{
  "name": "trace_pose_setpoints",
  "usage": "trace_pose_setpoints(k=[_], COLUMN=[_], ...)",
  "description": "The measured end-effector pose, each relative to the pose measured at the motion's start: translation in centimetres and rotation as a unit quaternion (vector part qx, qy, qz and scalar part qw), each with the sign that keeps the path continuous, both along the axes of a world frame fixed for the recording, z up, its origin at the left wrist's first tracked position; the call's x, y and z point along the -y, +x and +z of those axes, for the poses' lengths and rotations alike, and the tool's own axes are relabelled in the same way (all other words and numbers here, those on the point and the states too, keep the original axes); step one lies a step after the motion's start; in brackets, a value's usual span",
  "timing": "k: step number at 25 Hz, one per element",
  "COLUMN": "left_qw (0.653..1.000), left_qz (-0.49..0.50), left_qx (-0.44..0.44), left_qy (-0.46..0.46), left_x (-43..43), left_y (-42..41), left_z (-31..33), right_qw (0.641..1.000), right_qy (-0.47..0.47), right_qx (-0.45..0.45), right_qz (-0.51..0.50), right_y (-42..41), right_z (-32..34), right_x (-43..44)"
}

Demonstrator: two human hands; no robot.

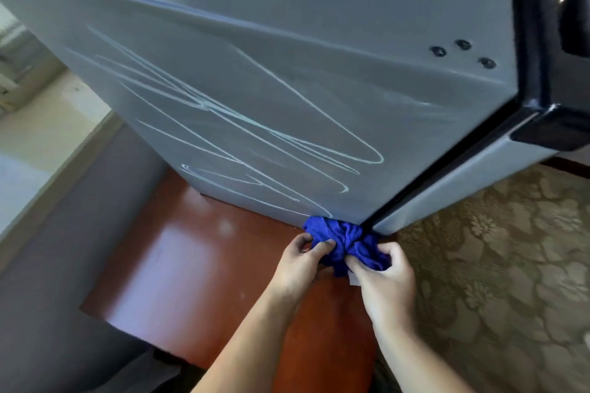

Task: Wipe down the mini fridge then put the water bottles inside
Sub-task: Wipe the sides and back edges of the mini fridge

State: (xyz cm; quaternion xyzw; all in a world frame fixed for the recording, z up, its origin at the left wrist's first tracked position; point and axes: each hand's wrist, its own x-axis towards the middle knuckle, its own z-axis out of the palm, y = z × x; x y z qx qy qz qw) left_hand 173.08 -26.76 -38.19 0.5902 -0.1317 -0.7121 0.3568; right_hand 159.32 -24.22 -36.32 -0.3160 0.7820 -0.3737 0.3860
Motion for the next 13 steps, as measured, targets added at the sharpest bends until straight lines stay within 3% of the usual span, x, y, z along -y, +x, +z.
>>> trace_pose_setpoints(k=[9, 13], left_qw=[0.972, 0.967], left_qz=[0.032, 0.022], left_qx=[-0.007, 0.014], left_qy=[-0.232, -0.254], left_x=[4.4, 4.4], left_y=[10.4, 12.3], left_z=[11.9, 17.5], right_qw=[0.972, 0.955], right_qy=[-0.208, -0.28], right_qx=[0.006, 0.043], right_qz=[-0.108, -0.094], right_y=[12.2, 14.5], right_z=[12.2, 17.5], right_x=[2.8, 2.1])
